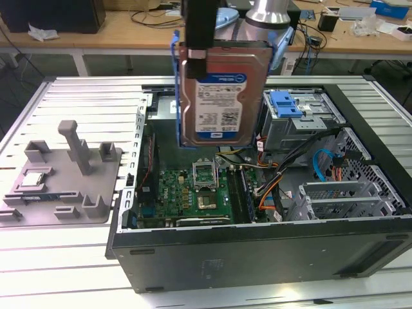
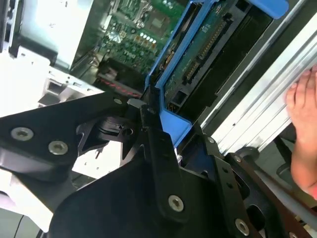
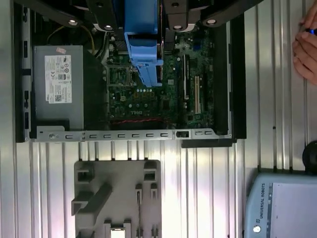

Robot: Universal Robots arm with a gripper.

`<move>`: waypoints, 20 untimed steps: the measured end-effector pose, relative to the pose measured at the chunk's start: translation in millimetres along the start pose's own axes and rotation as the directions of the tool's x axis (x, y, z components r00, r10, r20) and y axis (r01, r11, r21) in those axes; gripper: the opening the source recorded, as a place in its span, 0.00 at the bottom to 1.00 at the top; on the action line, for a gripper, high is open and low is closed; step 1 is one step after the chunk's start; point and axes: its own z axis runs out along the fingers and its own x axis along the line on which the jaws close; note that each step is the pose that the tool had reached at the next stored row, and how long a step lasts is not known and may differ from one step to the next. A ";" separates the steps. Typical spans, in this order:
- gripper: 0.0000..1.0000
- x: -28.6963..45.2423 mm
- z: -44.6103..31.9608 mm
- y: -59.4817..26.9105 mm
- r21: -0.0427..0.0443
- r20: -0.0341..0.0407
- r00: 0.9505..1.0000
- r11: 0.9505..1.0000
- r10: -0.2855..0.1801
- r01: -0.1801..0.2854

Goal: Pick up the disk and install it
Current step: 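Pick up the disk, then insert the disk into the insertion slot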

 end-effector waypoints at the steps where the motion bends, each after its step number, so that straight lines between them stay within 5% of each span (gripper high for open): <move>1: 0.37 1.5 -0.1 -3.7 0.000 0.000 1.000 1.000 0.000 0.000; 8: 0.37 18.2 -1.0 -47.4 -0.002 0.000 1.000 1.000 0.000 0.000; 20: 0.37 18.4 -1.1 -50.6 -0.002 0.000 1.000 1.000 0.000 0.000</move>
